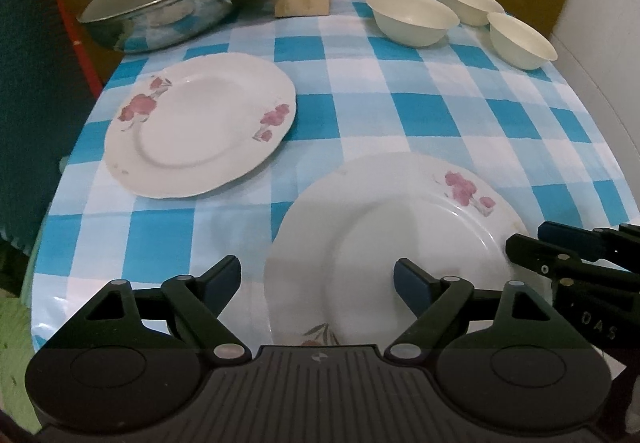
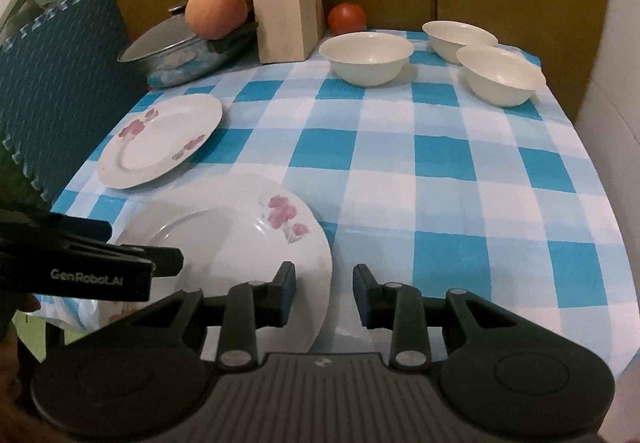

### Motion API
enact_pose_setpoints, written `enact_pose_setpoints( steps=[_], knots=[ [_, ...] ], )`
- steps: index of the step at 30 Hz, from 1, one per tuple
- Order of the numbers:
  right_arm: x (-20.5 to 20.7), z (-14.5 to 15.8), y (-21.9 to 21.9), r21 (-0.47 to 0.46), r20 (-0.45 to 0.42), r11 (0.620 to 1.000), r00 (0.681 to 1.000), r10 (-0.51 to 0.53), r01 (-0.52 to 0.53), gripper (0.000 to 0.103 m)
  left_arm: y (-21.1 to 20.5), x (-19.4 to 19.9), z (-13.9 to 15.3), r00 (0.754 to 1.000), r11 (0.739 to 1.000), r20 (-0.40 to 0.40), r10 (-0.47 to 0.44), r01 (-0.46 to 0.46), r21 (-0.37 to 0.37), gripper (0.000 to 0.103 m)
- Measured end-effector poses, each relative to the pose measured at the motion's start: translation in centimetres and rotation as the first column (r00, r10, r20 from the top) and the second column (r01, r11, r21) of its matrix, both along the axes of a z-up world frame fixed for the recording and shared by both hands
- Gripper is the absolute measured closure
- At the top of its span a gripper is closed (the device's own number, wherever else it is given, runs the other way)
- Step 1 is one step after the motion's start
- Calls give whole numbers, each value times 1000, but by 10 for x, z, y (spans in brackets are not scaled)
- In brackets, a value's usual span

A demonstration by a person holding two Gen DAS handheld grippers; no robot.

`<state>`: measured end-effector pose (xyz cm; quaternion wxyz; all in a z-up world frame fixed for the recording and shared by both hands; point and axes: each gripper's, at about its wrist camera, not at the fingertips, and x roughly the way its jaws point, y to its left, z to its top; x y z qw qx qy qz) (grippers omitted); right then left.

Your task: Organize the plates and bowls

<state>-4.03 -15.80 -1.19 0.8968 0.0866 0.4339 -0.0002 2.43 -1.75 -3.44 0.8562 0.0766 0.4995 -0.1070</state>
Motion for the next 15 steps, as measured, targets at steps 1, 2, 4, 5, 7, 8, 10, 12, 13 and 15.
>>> enact_pose_setpoints(
  steps=[1,2,4,5,7,8,10,12,13,15],
  knots=[
    [1,1,-1,-2,4,1000,1000,-3,3,72,0,0,1,1000,1000,3,3,-3,2,15],
    [1,2,-2,-3,8,1000,1000,-7,7,72,1,1,1,1000,1000,6,6,-6,3,14],
    [3,5,-4,0,18,1000,1000,-14,14,72,2,2,2,1000,1000,10,13,-13,4,14],
    [5,7,-6,4,26,1000,999,-19,19,72,2,2,3,1000,1000,14,18,-18,6,14],
    [12,11,-8,8,37,1000,999,-18,18,72,4,4,5,999,999,24,28,-29,14,14],
    [17,14,-8,10,44,1000,999,-15,14,72,5,6,6,999,999,31,34,-35,20,14],
    [28,19,-6,9,51,1000,999,5,-6,72,10,10,11,997,998,49,54,-55,18,13],
    [43,24,-1,16,61,999,998,31,-32,72,16,15,17,995,997,63,79,-80,12,12],
    [51,27,1,20,64,999,997,46,-48,72,19,18,19,993,996,69,93,-94,13,12],
    [66,30,6,40,64,997,996,66,-69,72,26,26,24,990,992,79,120,-122,18,12]
  ],
)
